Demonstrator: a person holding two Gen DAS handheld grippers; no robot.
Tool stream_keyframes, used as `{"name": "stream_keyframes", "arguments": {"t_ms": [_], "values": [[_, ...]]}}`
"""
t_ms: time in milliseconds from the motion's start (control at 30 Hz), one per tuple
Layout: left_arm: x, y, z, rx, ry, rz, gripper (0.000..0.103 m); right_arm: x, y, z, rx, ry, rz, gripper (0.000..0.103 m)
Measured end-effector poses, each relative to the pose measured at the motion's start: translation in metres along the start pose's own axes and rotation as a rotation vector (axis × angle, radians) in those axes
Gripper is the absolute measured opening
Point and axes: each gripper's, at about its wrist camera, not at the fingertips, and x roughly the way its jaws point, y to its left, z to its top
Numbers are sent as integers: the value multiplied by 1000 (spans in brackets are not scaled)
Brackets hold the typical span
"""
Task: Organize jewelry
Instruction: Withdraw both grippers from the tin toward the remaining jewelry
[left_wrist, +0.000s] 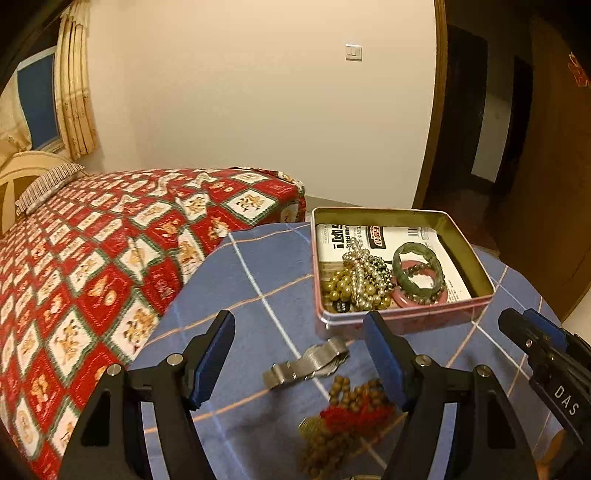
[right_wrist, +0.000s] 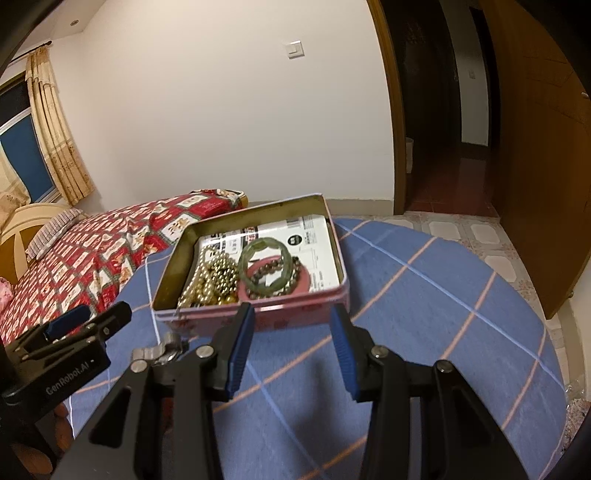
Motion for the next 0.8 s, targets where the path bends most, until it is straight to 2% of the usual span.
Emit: {"name": "stream_keyframes", "arguments": {"t_ms": [433, 800], "values": [[-38, 1, -23, 8, -15, 23, 72, -30, 12, -24, -43, -3, 9, 46], [-59, 16, -45, -5, -15, 35, 72, -45, 22, -43, -76, 8, 21, 46]]}}
